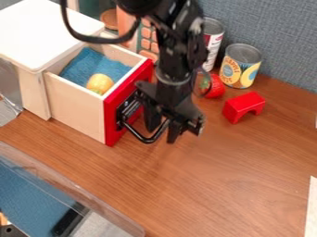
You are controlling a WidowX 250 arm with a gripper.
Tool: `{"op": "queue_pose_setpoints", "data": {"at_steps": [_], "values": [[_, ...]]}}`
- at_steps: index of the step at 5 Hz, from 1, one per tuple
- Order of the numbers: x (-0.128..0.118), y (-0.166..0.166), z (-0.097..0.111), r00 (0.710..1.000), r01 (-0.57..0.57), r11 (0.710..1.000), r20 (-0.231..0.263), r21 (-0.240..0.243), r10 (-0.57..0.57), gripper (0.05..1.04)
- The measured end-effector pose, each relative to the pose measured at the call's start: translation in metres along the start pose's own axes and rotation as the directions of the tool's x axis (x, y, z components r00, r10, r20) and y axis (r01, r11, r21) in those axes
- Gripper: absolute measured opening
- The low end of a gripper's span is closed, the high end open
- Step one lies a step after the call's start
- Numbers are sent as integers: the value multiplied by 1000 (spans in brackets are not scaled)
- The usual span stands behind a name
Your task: Opened the drawer
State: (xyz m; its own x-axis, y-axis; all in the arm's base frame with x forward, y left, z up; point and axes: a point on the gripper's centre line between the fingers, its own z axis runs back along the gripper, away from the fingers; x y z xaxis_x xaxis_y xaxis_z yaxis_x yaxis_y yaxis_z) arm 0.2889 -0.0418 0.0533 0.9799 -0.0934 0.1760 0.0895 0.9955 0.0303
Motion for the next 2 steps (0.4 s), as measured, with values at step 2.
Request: {"op": "queue_pose_setpoints", "data": {"at_steps": [2], "values": [[-8, 4, 78, 993, -14, 1000, 117, 25, 11, 1004]]}}
